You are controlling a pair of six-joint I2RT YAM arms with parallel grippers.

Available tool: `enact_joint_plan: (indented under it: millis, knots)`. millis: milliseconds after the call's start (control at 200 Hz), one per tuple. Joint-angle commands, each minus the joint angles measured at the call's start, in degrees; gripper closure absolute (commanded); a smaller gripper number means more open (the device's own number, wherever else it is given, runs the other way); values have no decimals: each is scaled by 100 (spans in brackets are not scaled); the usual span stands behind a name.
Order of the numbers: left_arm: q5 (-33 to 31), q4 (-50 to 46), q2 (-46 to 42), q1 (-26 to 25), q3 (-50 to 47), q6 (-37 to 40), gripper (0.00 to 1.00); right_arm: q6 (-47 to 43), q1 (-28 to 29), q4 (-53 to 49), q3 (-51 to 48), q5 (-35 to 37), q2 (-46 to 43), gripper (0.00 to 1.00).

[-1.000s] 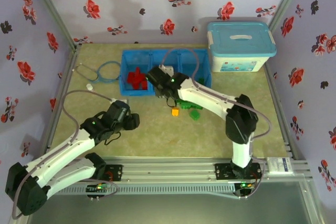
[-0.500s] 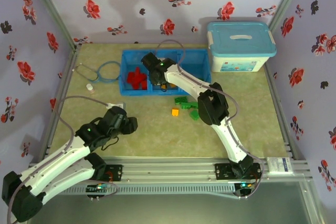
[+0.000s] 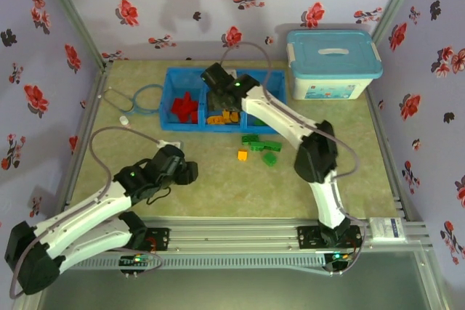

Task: Sort the legos into containers by color
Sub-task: Place the lego in the container, then pick up the lego from the center of the table.

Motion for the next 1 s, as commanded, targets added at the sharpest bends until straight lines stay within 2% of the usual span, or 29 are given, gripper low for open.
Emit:
enact_joint_plan:
  millis: [0, 245, 460, 810, 920, 995]
  knots:
    - [-41, 480, 430, -198, 373, 161, 32, 77, 11, 440, -931, 446, -1024, 16]
    - [217, 1072, 2141, -633, 1286, 344, 23, 577, -76, 917, -3329, 695, -2660, 16]
    - [267, 1070, 3861, -883, 2314, 432, 21, 1028, -285, 1188, -5068, 667, -3957, 18]
    - [244, 905, 5540, -884, 3492, 579, 22, 1124, -576, 1141, -6026, 591, -4929, 18]
    - [111, 777, 5845, -877, 3766, 638, 28, 1119, -627, 1139, -6138, 573, -5049, 18]
    - [8, 636, 6005, -862, 3947, 664, 36, 1124, -646, 1141, -6194, 557, -5120, 19]
